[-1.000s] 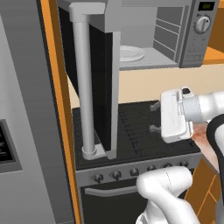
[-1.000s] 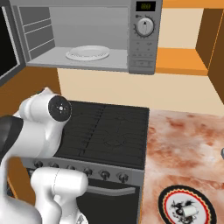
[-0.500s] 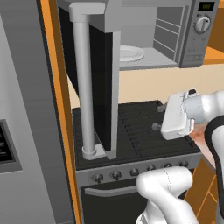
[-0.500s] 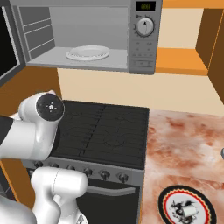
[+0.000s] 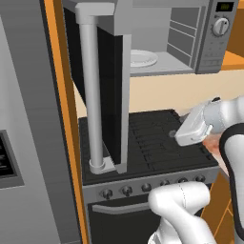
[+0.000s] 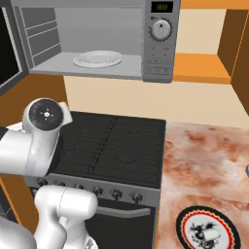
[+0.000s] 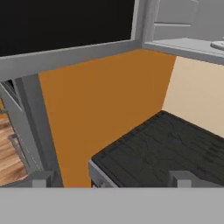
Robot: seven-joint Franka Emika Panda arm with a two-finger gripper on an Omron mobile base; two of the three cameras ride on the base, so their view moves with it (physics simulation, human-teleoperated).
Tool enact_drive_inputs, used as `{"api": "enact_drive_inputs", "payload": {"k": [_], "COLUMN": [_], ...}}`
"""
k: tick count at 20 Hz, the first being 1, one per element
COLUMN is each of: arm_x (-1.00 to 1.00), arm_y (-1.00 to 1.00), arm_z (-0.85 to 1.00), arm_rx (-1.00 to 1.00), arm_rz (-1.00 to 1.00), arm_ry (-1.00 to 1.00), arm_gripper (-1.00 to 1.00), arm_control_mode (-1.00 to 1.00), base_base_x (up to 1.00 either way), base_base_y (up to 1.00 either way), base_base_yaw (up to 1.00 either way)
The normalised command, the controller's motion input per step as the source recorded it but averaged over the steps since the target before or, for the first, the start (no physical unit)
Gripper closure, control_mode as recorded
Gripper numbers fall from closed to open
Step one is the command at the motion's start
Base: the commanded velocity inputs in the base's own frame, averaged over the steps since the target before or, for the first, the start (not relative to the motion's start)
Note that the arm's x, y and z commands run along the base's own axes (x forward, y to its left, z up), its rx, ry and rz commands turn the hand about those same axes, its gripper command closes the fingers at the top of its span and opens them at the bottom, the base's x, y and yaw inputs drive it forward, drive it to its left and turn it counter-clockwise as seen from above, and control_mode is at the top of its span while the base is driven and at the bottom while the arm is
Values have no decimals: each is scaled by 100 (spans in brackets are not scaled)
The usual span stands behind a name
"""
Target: Pick the marshmallow from the counter and place it in the microwave. Then turn on the microwave.
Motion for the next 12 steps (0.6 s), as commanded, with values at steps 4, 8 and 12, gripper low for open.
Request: {"api": "enact_drive_inputs", "payload": {"k": [4,8,12], "arm_x": [6,10,12], "arm_y": [-22,-23,-17], "arm_z": [0,-1,-1], "arm_rx": [0,0,0], "arm_rz": [-12,-13,-16], "arm_ry": [4,4,7], "arm_gripper": [-100,-100,-100], "arm_control_mode": [-100,-100,-100], "base_base_x": [0,0,0], "base_base_y": [0,0,0], "base_base_yaw": [0,0,0]}}
